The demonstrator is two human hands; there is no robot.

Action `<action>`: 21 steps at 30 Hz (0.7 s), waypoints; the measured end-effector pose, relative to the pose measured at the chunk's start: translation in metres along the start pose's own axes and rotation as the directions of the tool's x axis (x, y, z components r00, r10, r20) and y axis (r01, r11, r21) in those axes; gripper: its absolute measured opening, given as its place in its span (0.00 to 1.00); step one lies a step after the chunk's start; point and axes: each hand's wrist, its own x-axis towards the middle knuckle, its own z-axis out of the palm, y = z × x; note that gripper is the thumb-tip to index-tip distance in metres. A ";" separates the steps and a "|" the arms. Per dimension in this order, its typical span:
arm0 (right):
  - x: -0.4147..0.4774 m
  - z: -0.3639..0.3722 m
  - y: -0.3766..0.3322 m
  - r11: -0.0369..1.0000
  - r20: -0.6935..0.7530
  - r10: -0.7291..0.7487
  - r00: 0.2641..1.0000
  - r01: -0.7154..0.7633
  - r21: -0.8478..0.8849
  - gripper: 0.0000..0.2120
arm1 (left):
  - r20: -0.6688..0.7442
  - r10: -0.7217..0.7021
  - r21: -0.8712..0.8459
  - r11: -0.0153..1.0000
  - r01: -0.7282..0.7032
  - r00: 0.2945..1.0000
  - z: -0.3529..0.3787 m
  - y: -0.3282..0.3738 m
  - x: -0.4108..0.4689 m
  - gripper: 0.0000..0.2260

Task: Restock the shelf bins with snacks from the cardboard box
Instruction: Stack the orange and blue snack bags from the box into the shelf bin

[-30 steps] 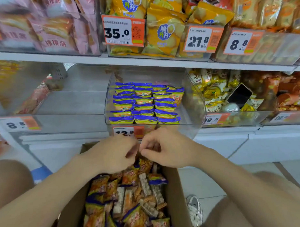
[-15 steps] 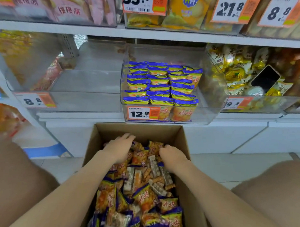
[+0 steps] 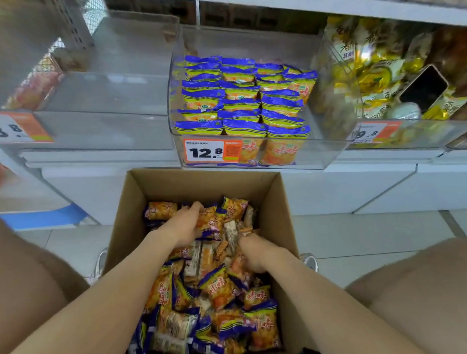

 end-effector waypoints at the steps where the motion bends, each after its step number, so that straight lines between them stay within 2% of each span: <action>1: 0.000 0.004 -0.002 1.000 -0.008 -0.014 1.000 0.014 0.005 0.24 | 0.001 -0.004 -0.025 1.000 0.004 1.000 0.002 0.001 0.000 0.32; 3: 0.000 0.004 -0.005 0.999 -0.046 -0.011 0.999 0.012 0.036 0.16 | 0.001 -0.026 -0.074 0.997 0.026 1.000 0.004 0.005 0.001 0.39; 5: -0.004 -0.004 -0.007 0.992 -0.094 -0.001 0.996 0.013 0.122 0.16 | -0.006 -0.029 -0.066 0.997 0.029 1.000 0.006 0.006 0.002 0.38; 6: -0.006 -0.011 -0.008 0.985 -0.113 0.003 0.994 0.017 0.171 0.18 | -0.015 -0.020 -0.030 0.999 0.020 1.000 0.006 0.006 0.002 0.33; 8: -0.016 -0.026 -0.007 0.962 -0.170 0.015 0.985 0.032 0.270 0.30 | -0.047 0.004 0.024 1.000 -0.003 0.999 0.007 0.005 0.002 0.21; 10: -0.028 -0.042 -0.006 0.932 -0.250 0.050 0.967 0.045 0.361 0.38 | -0.053 0.025 0.003 1.000 -0.025 0.998 0.008 0.007 0.002 0.17; 12: -0.039 -0.056 -0.007 0.912 -0.312 0.074 0.947 0.063 0.405 0.35 | -0.006 0.041 -0.031 0.999 -0.041 0.999 0.011 0.011 0.001 0.18; 15: -0.055 -0.070 -0.008 0.917 -0.381 0.105 0.919 0.059 0.395 0.31 | 0.105 0.017 -0.003 1.000 -0.017 0.994 0.017 0.014 -0.001 0.29; 17: -0.065 -0.078 -0.009 0.918 -0.398 0.125 0.909 0.046 0.395 0.33 | 0.164 0.007 0.093 0.995 -0.023 0.987 0.022 0.013 -0.001 0.28; 19: -0.077 -0.085 -0.011 0.921 -0.412 0.107 0.905 0.066 0.384 0.33 | 0.254 -0.018 0.313 0.947 -0.065 0.967 0.026 0.012 -0.004 0.24; 21: -0.089 -0.092 -0.013 0.928 -0.429 0.073 0.900 0.096 0.360 0.33 | 0.297 -0.017 0.447 0.886 -0.124 0.955 0.026 0.010 -0.008 0.27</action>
